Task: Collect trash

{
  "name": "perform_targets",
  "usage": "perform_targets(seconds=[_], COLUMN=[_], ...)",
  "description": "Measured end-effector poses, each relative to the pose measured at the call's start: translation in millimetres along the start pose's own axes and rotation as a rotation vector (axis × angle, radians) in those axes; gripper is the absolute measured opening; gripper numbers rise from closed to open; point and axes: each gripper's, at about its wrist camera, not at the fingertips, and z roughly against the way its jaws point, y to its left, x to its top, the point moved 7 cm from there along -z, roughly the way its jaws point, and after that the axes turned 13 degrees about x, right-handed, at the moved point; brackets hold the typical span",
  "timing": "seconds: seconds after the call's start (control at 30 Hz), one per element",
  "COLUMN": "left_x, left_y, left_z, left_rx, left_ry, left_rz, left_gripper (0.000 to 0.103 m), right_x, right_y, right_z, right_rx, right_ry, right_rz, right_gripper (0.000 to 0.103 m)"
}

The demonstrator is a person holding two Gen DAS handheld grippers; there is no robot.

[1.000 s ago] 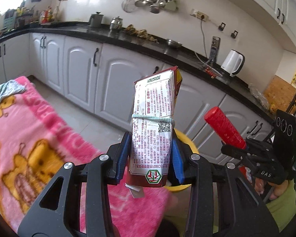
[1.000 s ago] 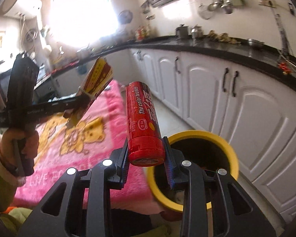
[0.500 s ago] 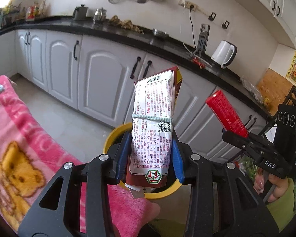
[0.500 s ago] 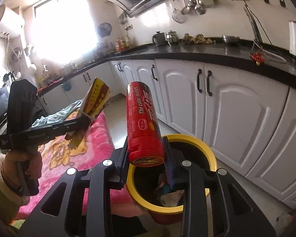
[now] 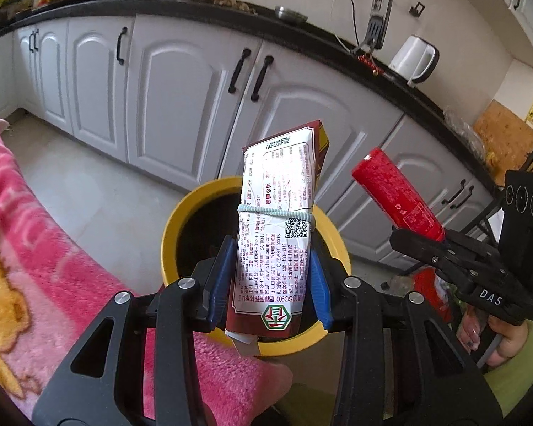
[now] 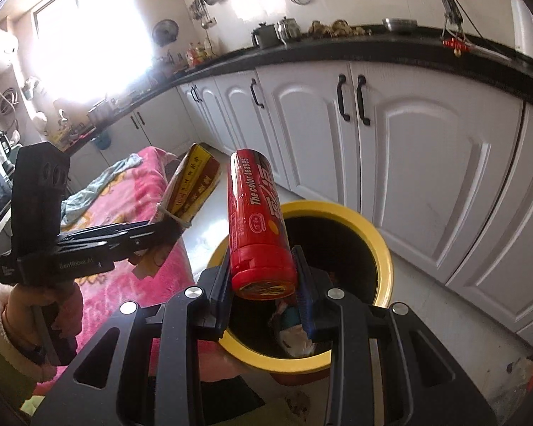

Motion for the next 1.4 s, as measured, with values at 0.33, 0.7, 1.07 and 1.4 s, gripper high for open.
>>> perform_targets(seconds=[0.33,0.7,1.07,1.4], left_x=[-7.2,-8.8,2.0,-13.7], left_y=[1.7,12.8,28.2,38.1], left_z=[-27.6,-11.4,36.2,99.0], left_rx=[0.005,0.024,0.078,0.135], left_ry=[0.053,0.045,-0.024,-0.129], left_rz=[0.006,0.019,0.042,0.065], left_gripper=[0.041,0.064,0.092,0.092], right_x=[-5.6,-7.5,0.4,-4.0], right_y=[-19.4,-13.3,15.2,67.5], right_z=[-20.6,-2.8,27.2,63.7], right_rx=[-0.014,-0.034,-0.065,-0.086], right_ry=[0.016,-0.015,-0.068,-0.170], right_rz=[-0.080,-0.080,-0.021,0.056], right_gripper=[0.036,0.047,0.072,0.096])
